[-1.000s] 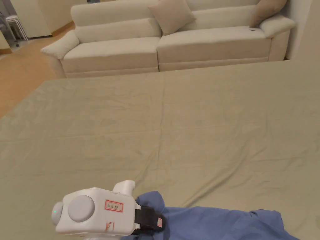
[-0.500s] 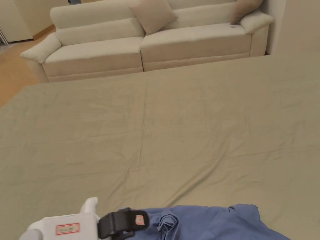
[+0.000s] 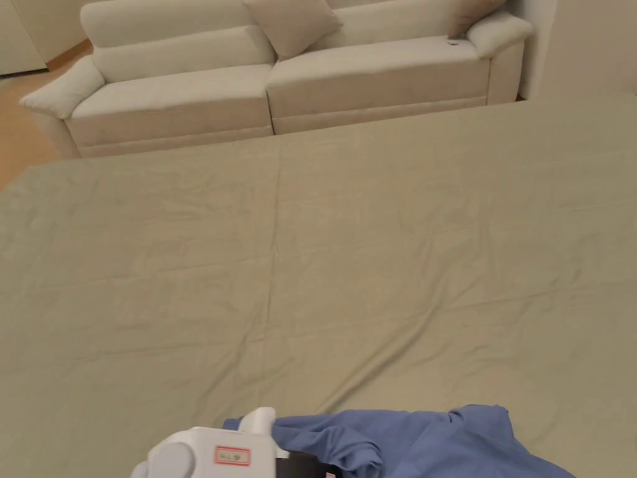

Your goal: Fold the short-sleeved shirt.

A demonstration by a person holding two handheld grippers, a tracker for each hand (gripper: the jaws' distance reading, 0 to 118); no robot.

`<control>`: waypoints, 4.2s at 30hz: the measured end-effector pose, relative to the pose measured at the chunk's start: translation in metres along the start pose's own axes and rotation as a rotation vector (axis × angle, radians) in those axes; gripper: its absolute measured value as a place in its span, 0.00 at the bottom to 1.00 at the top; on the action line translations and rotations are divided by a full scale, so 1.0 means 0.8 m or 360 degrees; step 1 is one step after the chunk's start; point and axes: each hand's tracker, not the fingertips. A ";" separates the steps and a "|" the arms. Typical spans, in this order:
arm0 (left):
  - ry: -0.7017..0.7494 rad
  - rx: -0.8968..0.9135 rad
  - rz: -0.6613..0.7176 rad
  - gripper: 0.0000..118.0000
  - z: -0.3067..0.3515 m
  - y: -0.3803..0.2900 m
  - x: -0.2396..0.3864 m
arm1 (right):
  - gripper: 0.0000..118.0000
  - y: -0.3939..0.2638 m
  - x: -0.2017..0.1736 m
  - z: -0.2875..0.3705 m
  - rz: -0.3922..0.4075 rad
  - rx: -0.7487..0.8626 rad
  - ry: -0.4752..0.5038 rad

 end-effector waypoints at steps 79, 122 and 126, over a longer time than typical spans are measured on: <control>-0.0246 -0.0068 0.0130 0.56 -0.056 0.002 0.170 | 0.00 -0.012 0.043 0.049 -0.0050 0.0054 0.0030; -0.0351 0.0510 0.0162 0.00 0.127 -0.046 0.051 | 0.00 -0.063 -0.004 -0.322 -0.0551 -0.1191 0.0786; -0.0293 0.0425 0.0129 0.00 0.111 -0.040 0.048 | 0.00 -0.057 -0.015 -0.293 -0.0307 -0.1079 0.0797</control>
